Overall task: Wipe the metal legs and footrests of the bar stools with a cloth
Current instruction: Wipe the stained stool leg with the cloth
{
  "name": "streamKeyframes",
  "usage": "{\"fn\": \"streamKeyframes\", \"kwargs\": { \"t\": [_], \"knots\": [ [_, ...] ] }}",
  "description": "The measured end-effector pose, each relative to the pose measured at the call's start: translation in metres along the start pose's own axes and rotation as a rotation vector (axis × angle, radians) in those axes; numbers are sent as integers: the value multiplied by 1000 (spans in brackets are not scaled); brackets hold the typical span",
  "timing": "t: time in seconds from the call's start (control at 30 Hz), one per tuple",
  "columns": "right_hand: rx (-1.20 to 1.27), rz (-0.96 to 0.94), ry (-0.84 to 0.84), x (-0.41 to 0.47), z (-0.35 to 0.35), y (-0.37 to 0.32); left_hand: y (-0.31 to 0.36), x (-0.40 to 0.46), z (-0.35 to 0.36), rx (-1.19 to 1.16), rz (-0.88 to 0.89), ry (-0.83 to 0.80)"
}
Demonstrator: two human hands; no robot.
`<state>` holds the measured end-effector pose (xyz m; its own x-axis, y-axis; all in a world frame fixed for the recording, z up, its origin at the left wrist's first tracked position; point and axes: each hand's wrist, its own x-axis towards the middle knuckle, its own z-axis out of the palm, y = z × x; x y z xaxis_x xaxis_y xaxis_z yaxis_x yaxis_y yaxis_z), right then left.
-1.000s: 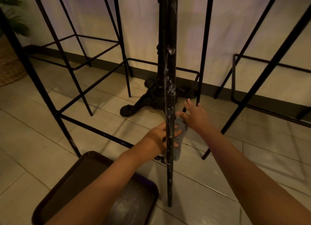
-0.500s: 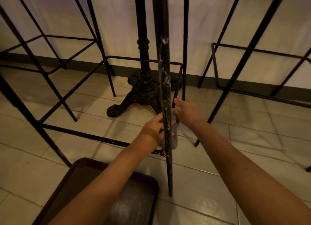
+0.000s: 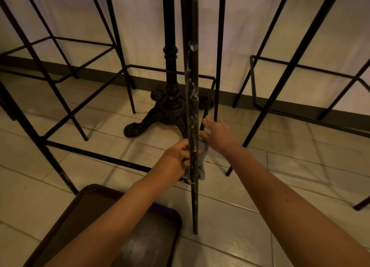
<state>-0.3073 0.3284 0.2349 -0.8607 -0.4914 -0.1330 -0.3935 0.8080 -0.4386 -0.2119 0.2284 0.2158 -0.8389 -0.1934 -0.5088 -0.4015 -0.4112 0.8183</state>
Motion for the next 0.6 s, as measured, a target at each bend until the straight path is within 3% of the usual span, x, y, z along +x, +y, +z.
{"fn": "streamKeyframes", "kwargs": {
  "t": [0.2,0.37,0.4,0.6],
  "knots": [
    [-57,-21,11,3,-1,2,12,-7,17,-15,12,-84],
    [-56,-14,1,5,3,4,-3,-23,-4,66,174,-82],
    [-58,-16,0,5,3,4,-5,-26,-8,125,208,-82],
    [-63,-22,-7,4,2,4,-12,-45,-30,1001,709,-42]
  ]
}}
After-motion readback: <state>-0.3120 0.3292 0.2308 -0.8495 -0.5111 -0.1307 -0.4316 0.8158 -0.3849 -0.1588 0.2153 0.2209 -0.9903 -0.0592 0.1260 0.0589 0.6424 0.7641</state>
